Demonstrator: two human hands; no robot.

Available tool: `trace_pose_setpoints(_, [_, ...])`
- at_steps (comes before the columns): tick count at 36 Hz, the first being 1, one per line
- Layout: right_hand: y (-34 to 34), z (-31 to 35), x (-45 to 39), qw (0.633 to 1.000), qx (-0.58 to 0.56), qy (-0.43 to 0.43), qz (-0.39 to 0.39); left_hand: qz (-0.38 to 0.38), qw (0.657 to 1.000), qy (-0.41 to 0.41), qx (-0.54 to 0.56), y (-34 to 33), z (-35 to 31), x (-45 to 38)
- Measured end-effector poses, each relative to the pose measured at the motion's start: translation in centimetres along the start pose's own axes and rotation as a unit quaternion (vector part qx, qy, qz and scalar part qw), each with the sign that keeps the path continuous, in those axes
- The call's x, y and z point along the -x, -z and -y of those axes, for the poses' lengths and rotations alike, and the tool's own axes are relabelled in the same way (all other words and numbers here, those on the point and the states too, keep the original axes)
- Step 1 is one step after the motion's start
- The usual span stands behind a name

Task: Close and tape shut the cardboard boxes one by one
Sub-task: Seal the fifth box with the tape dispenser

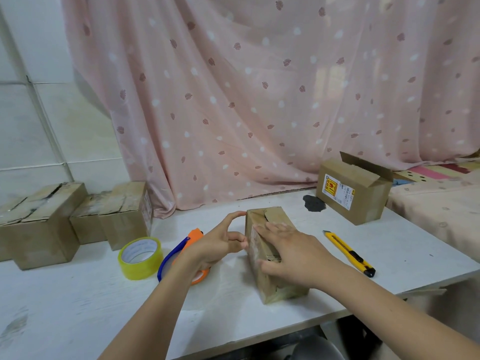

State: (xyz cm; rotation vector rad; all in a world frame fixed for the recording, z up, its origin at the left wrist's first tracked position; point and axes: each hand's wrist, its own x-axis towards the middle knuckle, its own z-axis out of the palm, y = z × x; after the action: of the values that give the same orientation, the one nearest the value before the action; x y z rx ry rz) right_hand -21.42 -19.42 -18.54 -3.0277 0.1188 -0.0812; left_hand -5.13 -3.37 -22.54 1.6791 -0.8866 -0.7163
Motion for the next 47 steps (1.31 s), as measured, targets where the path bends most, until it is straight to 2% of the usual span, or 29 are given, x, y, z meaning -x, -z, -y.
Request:
trace_pose_setpoints(16, [0.4,-0.4,0.5,1.000,0.014,0.012,-0.002,0.001,1.000,0.005,-0.005,0.0,-0.1,-0.1])
trace_pose_setpoints(20, [0.3,-0.5,0.5,1.000,0.002,0.010,-0.001,-0.010,0.999,-0.011,-0.036,-0.4,-0.3,-0.1])
trace_pose_setpoints(27, [0.2,-0.3,0.3,1.000,-0.003,0.000,-0.005,-0.028,0.999,-0.024,-0.022,-0.8,-0.2,-0.2])
trace_pose_setpoints(37, [0.1,-0.4,0.4,1.000,-0.015,-0.011,-0.003,-0.067,0.996,-0.031,-0.055,-1.3,-0.7,0.3])
trace_pose_setpoints(47, [-0.3,-0.4,0.3,1.000,-0.014,-0.008,-0.020,-0.030,0.998,-0.029,-0.055,-1.0,-0.4,-0.2])
